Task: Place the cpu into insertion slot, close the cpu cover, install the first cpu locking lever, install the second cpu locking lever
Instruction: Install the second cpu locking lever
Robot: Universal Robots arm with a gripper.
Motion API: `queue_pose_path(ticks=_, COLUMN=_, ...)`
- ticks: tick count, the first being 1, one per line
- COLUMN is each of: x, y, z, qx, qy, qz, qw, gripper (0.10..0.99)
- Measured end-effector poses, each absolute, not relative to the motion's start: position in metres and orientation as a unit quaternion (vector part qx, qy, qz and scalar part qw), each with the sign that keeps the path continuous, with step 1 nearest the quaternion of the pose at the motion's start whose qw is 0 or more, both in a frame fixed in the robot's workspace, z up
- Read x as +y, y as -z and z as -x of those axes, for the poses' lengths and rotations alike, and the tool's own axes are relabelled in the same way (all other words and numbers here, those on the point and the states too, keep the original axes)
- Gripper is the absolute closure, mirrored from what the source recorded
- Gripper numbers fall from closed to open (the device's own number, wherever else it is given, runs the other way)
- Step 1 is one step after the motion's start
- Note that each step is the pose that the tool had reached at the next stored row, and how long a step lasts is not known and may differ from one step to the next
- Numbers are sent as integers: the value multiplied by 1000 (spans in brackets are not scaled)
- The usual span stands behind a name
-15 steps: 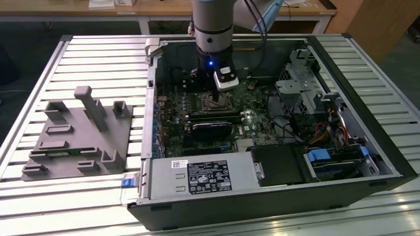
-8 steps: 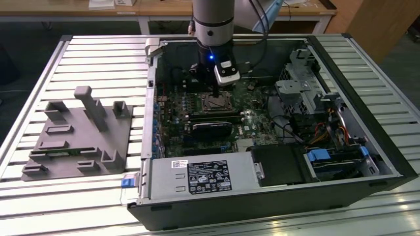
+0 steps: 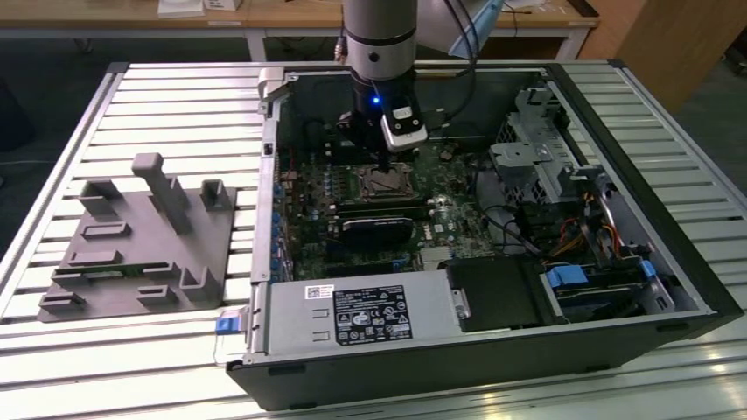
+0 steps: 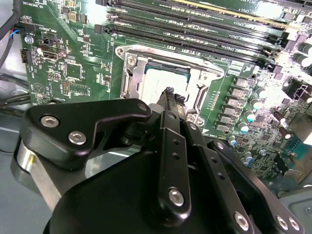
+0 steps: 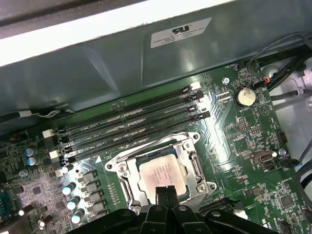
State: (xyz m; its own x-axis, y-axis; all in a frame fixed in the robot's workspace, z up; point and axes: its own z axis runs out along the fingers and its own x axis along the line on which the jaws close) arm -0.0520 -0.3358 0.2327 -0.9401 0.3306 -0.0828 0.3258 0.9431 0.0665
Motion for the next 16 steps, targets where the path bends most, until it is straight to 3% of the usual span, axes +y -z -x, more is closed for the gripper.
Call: queue_pose_path(ticks=16, x=-348, y=-233, z=52, qx=985, qy=-26, qz=-167, qw=46, gripper=980)
